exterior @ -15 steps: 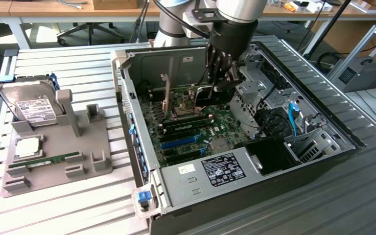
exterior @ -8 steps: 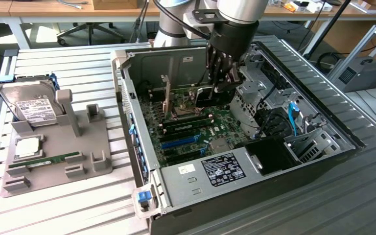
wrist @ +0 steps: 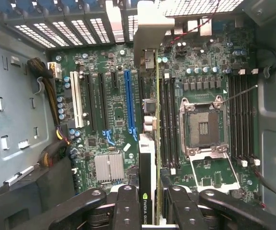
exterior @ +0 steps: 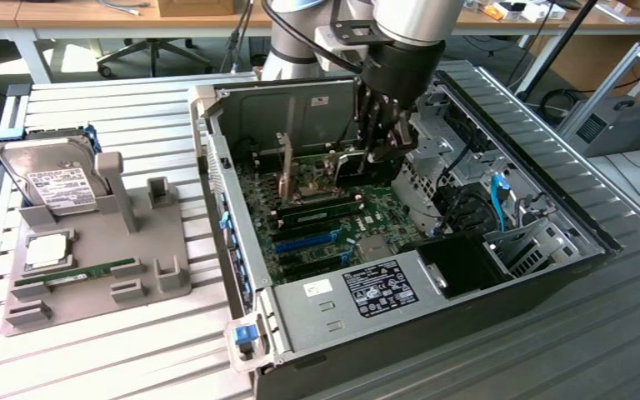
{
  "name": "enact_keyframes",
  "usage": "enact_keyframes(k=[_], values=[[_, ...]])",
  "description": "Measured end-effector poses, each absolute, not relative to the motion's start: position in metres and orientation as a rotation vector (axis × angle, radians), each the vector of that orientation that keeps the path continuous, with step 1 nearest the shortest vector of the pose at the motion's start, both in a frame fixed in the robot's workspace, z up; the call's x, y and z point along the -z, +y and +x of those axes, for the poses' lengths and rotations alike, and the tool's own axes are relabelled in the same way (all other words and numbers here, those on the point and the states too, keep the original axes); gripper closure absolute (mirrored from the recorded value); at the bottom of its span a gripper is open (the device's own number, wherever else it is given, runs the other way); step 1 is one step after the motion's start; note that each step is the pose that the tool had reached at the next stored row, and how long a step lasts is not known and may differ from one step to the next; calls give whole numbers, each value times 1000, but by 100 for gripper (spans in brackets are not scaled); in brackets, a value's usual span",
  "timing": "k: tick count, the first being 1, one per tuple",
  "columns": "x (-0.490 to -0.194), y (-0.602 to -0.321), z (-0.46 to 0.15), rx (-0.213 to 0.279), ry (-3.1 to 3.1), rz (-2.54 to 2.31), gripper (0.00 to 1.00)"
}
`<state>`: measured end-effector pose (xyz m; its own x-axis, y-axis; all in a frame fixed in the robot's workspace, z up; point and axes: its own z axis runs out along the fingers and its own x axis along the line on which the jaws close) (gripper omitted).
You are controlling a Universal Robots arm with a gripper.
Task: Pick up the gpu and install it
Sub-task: 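Insert the gpu into the slot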
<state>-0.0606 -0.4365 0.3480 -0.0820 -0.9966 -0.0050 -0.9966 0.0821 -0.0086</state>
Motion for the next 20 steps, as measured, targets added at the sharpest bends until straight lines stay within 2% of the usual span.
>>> enact_keyframes(k=[20], values=[[-348,-451,-64,5,2303,-2122,73]])
